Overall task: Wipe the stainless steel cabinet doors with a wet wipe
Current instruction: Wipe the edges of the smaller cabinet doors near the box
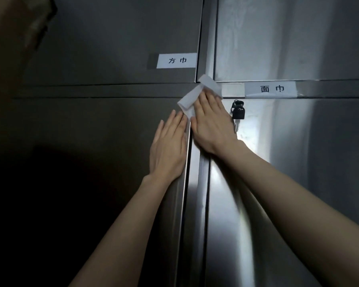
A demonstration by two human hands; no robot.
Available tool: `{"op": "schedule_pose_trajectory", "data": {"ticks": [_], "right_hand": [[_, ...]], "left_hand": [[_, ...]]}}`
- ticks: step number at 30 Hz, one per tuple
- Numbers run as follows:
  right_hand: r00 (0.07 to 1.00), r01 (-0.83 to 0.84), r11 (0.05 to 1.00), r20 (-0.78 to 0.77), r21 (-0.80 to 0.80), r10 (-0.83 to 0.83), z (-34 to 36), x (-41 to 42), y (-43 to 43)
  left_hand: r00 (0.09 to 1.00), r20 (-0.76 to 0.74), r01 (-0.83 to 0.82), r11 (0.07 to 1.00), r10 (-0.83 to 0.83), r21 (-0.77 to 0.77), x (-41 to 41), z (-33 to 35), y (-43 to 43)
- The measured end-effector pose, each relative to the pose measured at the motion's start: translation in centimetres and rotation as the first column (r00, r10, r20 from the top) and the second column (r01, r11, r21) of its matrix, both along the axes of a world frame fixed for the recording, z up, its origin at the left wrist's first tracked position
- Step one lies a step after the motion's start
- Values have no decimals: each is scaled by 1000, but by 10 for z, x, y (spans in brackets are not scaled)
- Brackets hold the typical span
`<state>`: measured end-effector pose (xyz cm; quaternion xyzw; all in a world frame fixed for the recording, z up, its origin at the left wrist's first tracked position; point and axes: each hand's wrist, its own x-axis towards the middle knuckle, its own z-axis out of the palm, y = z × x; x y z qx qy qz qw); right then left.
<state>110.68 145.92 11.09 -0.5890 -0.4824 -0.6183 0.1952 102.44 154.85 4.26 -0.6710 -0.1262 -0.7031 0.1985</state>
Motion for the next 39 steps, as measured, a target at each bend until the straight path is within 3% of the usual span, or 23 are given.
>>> {"op": "schedule_pose_trajectory", "data": {"ticks": [6, 9, 14, 19, 22, 27, 33, 39], "right_hand": [[998, -18, 998, 62, -59, 22, -50, 7, -8], [998, -37, 997, 52, -63, 41, -41, 5, -9], [981, -195, 980, 18, -45, 196, -57, 0, -14], [941, -330, 944, 91, 23, 327, -101, 5, -21], [959, -281, 959, 52, 48, 278, -80, -2, -14], [988, -148, 988, -45, 30, 149, -86, -3, 4], [982, -185, 974, 5, -129, 188, -210, 5, -22], [997, -76, 984, -46, -158, 69, -189, 3, -12]], "left_hand": [[999, -17, 36, 999, -37, -21, 2, -17, -3], [1000, -4, 10, 1000, -10, -17, 3, -25, -7], [999, -2, 37, 998, -38, -48, 3, -26, -9], [996, 11, -85, 990, 87, -113, 6, -26, -3], [998, 30, -60, 994, 63, -88, 5, -27, -5], [991, 58, 122, 988, -117, -93, 4, -28, -9], [1000, 24, -14, 994, 17, -112, 3, -32, -7], [999, -42, 7, 993, -12, -117, -8, -102, 3]]}}
